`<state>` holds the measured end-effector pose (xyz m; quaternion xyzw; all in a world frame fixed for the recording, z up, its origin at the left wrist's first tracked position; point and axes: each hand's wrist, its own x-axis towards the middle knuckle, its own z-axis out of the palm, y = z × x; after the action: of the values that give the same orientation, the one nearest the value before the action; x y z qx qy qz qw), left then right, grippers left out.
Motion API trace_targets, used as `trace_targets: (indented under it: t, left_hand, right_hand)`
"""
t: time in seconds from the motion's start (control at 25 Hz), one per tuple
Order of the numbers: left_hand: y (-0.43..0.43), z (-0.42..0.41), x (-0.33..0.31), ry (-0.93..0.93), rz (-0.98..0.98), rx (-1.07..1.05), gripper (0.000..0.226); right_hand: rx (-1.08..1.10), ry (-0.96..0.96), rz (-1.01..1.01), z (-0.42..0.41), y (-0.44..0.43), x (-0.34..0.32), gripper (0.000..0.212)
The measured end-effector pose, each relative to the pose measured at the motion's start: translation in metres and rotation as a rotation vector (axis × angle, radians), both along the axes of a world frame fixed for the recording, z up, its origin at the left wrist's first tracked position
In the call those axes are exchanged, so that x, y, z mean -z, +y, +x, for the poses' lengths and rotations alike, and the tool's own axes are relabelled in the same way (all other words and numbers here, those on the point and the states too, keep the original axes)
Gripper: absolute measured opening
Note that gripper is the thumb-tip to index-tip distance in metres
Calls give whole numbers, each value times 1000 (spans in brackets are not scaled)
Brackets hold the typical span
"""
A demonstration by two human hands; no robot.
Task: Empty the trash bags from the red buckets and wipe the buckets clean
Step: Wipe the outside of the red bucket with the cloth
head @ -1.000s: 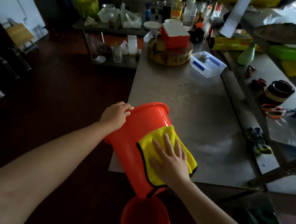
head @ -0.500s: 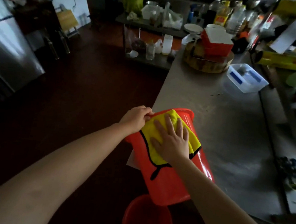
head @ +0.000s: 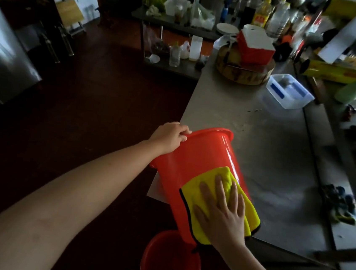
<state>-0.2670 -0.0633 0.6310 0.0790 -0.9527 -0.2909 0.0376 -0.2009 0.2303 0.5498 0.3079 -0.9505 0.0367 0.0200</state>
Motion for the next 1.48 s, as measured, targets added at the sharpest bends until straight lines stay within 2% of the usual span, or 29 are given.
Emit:
trace_targets:
  t: [0.2, 0.32, 0.52, 0.64, 0.72, 0.8, 0.88, 1.08, 1.2, 1.32, 1.48]
  left_hand:
    - [1, -7, -3, -18, 11, 13, 24]
    - [1, -9, -2, -5, -24, 28, 23]
    - [-6, -2, -1, -64, 30, 64, 18]
    - [-15, -1, -20, -236, 37, 109, 16]
    - [-17, -8, -37, -401, -51, 179, 28]
    - [-5, -24, -52, -456, -152, 239, 46]
    - [19, -47, -53, -383, -147, 223, 50]
    - [67, -91, -19, -273, -151, 92, 36]
    - [69, -92, -8, -187, -50, 8, 42]
    - [69, -83, -14, -135, 79, 39, 23]
    - [63, -66, -16, -85, 319, 78, 25]
  right_hand:
    - [-25, 25, 92, -31, -89, -12, 69]
    - [-25, 22, 111, -42, -115, -16, 69]
    - [1, -31, 17, -35, -56, -18, 70]
    - [41, -79, -34, -20, -18, -15, 69]
    - [33, -80, -49, -13, -7, -12, 69]
    - [31, -74, -49, -9, -8, -11, 69]
    - [30, -67, -50, -6, -11, -12, 68]
    - [34, -75, -79, 0, -11, -10, 68]
    - [63, -114, -112, -8, -5, -12, 68]
    - [130, -191, -169, -32, -3, -19, 69]
    - [170, -157, -186, -73, -12, -36, 71]
